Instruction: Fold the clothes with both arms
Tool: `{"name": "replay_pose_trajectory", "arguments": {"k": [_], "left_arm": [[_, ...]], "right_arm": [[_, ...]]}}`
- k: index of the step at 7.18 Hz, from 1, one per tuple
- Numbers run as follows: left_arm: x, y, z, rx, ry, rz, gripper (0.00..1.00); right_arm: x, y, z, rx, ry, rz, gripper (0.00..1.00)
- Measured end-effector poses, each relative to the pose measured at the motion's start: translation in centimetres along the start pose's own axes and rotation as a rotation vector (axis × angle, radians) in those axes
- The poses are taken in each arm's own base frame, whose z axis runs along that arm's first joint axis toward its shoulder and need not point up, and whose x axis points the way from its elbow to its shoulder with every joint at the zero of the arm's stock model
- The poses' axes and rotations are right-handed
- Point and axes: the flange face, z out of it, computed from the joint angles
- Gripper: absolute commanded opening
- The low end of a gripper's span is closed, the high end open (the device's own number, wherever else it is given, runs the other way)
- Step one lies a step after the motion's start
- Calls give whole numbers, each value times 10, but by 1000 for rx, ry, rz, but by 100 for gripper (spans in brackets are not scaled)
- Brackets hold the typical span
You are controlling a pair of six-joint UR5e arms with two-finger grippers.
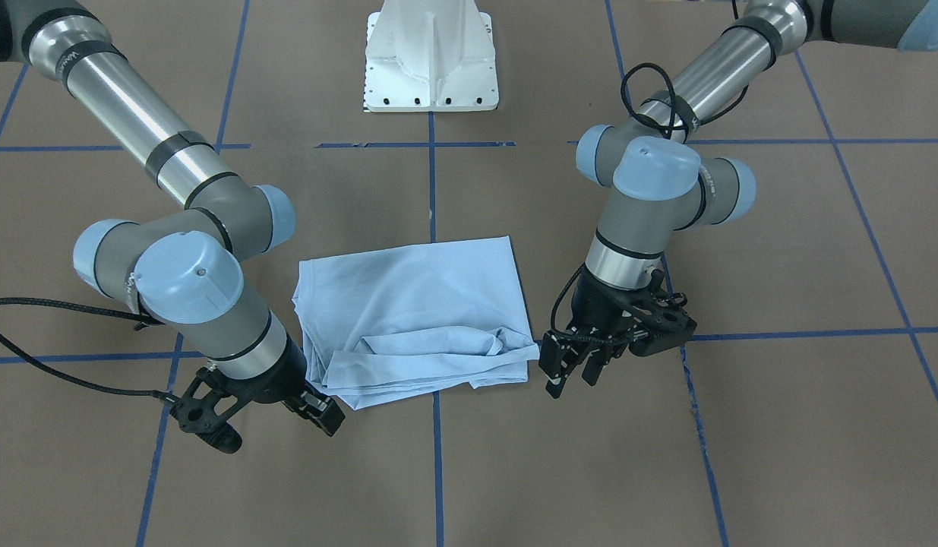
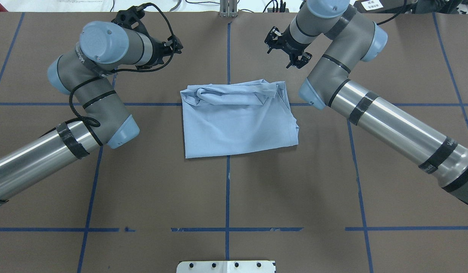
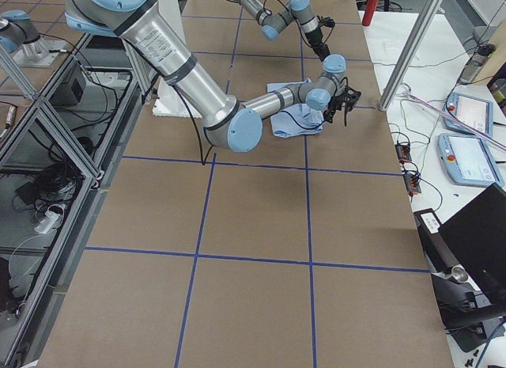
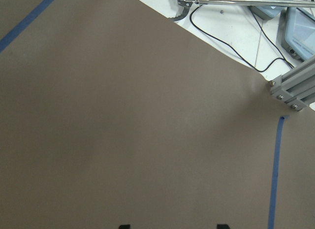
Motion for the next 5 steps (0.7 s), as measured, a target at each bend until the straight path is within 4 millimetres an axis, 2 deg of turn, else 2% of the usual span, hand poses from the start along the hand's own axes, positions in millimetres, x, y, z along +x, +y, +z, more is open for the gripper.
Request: {"name": "replay_pose_trajectory", "arguments": {"k": [1, 2, 3, 4, 5], "left_arm": [[1, 6, -26, -29, 15, 3, 68], [1, 10, -47, -46, 23, 6, 68], [2, 13, -58, -53, 24, 8, 68], [2, 14, -61, -56, 24, 11, 68], [1, 15, -62, -58, 23, 12, 68]], "right_arm": [[-2, 24, -8, -16, -7, -10, 0], [-7, 66, -6, -21, 2, -23, 0], [-9, 111, 6, -11, 11, -52, 0], [-10, 144, 18, -1, 19, -82, 0], [-8, 162, 29, 8, 28, -111, 0]]}}
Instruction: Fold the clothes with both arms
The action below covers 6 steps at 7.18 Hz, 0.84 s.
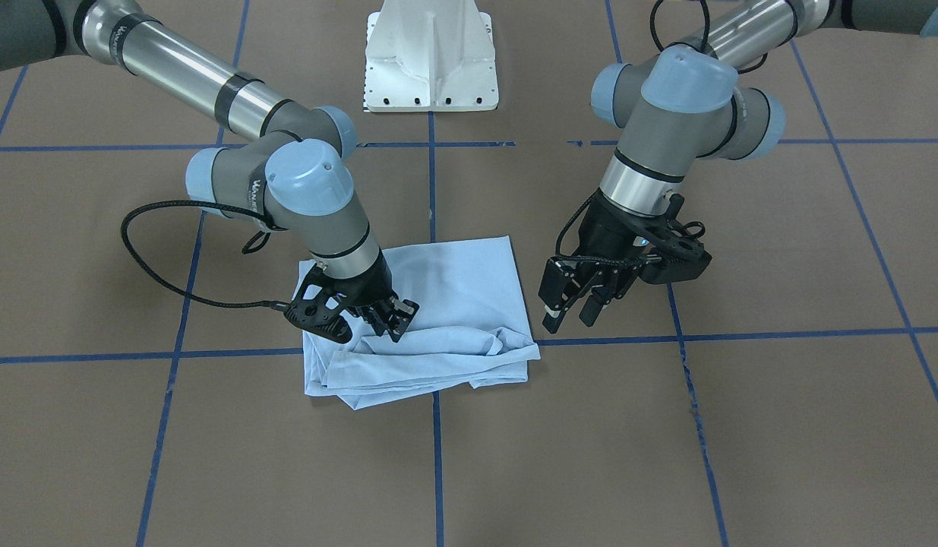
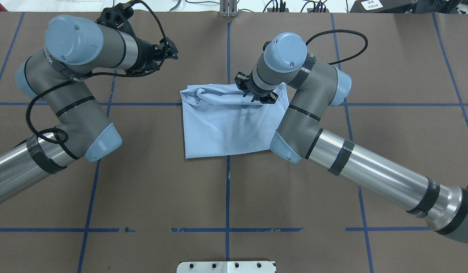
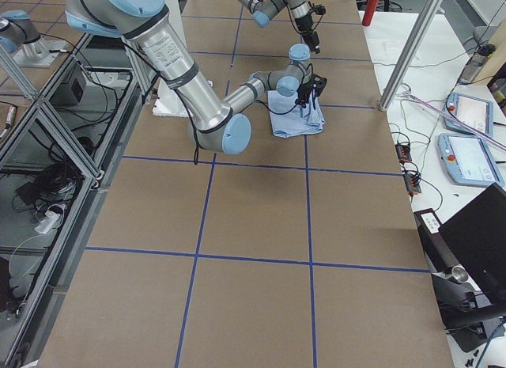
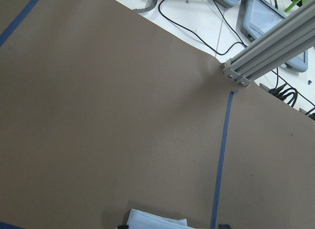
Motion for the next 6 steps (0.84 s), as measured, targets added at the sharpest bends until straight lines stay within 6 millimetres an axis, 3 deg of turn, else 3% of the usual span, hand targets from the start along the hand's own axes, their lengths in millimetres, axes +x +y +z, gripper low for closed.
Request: {"name": "replay_pose_trajectory", "arguments": {"k": [2, 4, 5, 6], "left_arm": [[0, 1, 1, -2, -2, 1, 68], [-1, 1, 1, -2, -4, 1, 68], [-1, 1, 2, -2, -5, 1, 68], [-1, 2, 3, -3, -7, 1, 68]], "right_arm": [[4, 7, 18, 27, 29, -66, 0], [6, -11, 35, 60, 69, -115, 0], [2, -42, 41, 88, 95, -130, 0], [-2, -85, 39, 121, 118, -143, 0]]}}
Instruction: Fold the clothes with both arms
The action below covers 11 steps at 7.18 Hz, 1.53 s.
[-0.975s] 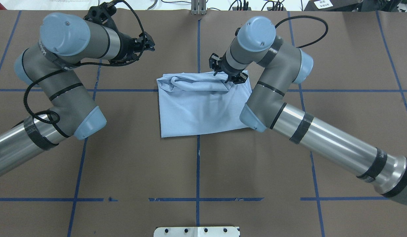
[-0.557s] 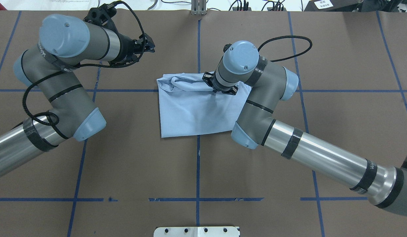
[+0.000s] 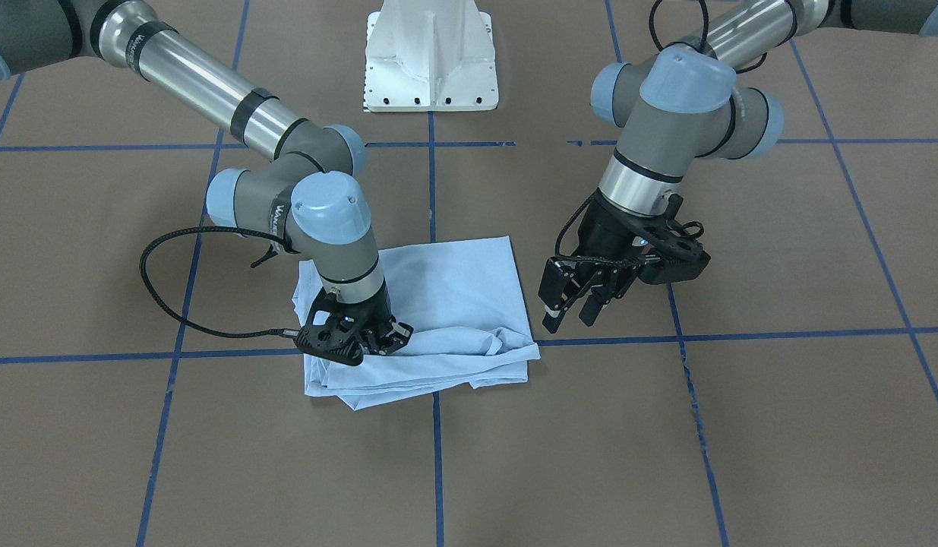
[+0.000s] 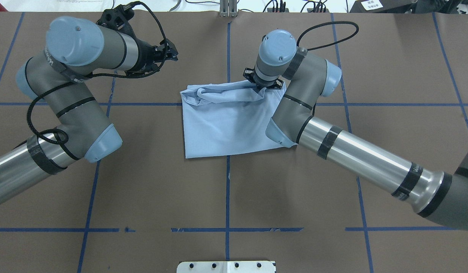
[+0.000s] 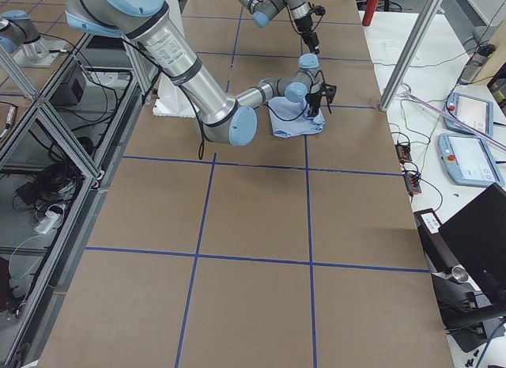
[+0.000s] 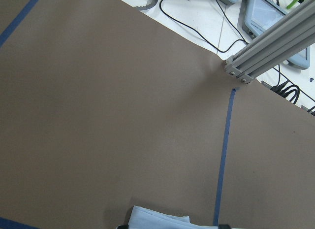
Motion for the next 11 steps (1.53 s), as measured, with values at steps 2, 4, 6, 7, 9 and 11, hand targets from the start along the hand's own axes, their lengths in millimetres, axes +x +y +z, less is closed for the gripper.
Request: {"name": "replay_pose_trajectory", "arguments": {"k": [2, 4, 6, 7, 9, 11], "left_arm": [[3, 4, 2, -6, 1, -4, 65], [12, 27, 17, -37, -7, -33, 0], [38, 67, 46, -82, -24, -17, 0], [47, 92, 62, -102, -34, 43, 0], [78, 124, 104, -121, -66, 167, 0], [105, 141, 139, -139, -105, 227, 0]], "right_arm": [[20, -75, -13, 18, 16, -9, 0], [29, -103, -30, -5, -4, 3, 0], [50, -116, -50, -28, -44, -2, 0], [63, -117, -58, -42, -63, -7, 0], [90, -116, -68, -56, -85, -12, 0], [105, -115, -74, -61, -95, -12, 0]]}}
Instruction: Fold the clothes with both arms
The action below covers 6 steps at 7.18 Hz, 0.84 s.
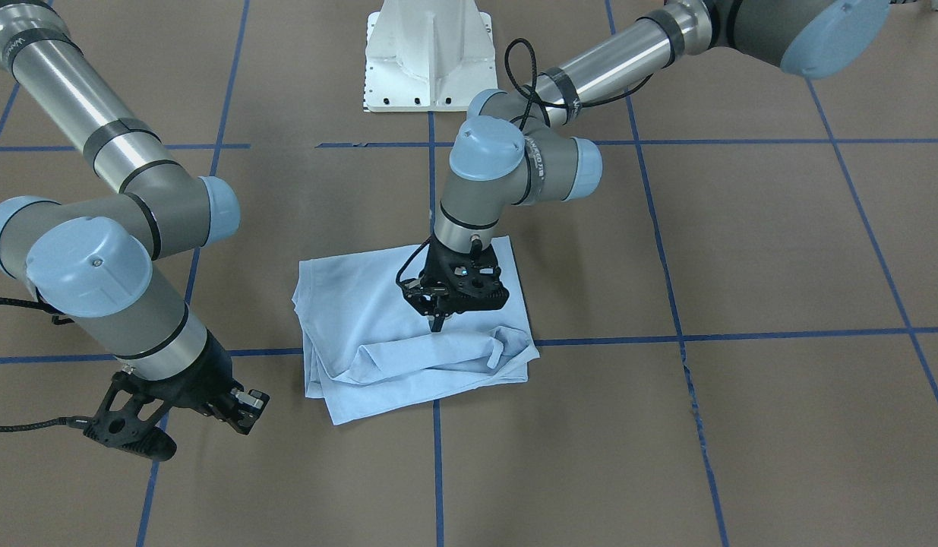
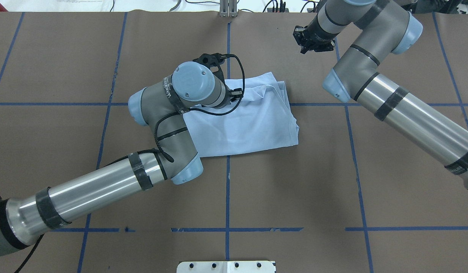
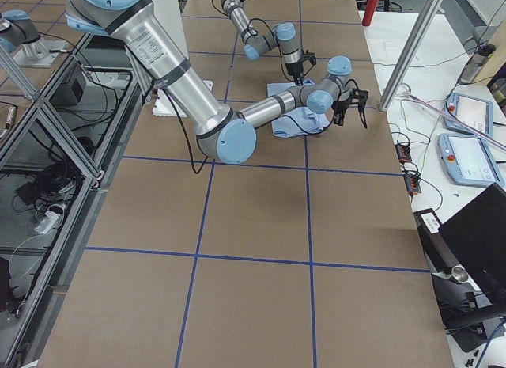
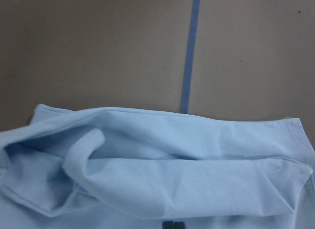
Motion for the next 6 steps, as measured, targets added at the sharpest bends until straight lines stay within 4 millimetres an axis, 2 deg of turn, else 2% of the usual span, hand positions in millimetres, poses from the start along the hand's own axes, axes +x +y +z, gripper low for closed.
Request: {"name": "replay_pose_trajectory", "arguments": {"k": [1, 3, 5, 6], "left_arm": [[8, 2, 9, -7, -13, 14, 0], [23, 9, 14, -19, -14, 27, 0], [26, 25, 26, -39, -30, 37, 0], [28, 24, 29, -35, -38, 37, 0]], "right_arm": [[2, 1, -1, -4, -3, 0, 0], [2, 1, -2, -6, -5, 0, 0], [2, 1, -3, -7, -7, 0, 0], [2, 1, -2, -9, -7, 1, 0]]}}
